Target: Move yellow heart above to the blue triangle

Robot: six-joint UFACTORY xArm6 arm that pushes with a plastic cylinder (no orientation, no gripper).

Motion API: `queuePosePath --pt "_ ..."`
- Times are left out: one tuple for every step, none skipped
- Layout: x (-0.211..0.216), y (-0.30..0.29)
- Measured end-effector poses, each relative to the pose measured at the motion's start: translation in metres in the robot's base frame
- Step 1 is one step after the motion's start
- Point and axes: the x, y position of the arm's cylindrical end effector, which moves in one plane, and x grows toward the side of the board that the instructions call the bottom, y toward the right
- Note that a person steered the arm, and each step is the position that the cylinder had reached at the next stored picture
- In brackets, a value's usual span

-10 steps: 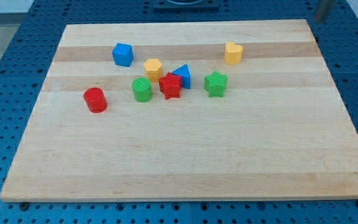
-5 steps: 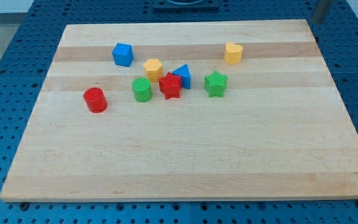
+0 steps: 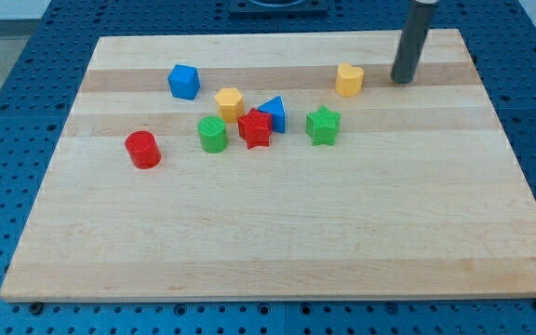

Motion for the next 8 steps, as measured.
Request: queuePosePath --pt "0.005 -0.034" --pt "0.006 -0.066" --pt "0.004 -0.095" --pt "0.025 -0.122" --pt "0.036 -0.150" --pt "0.046 -0.169" --pt "0.046 -0.201" --pt "0.039 -0.225"
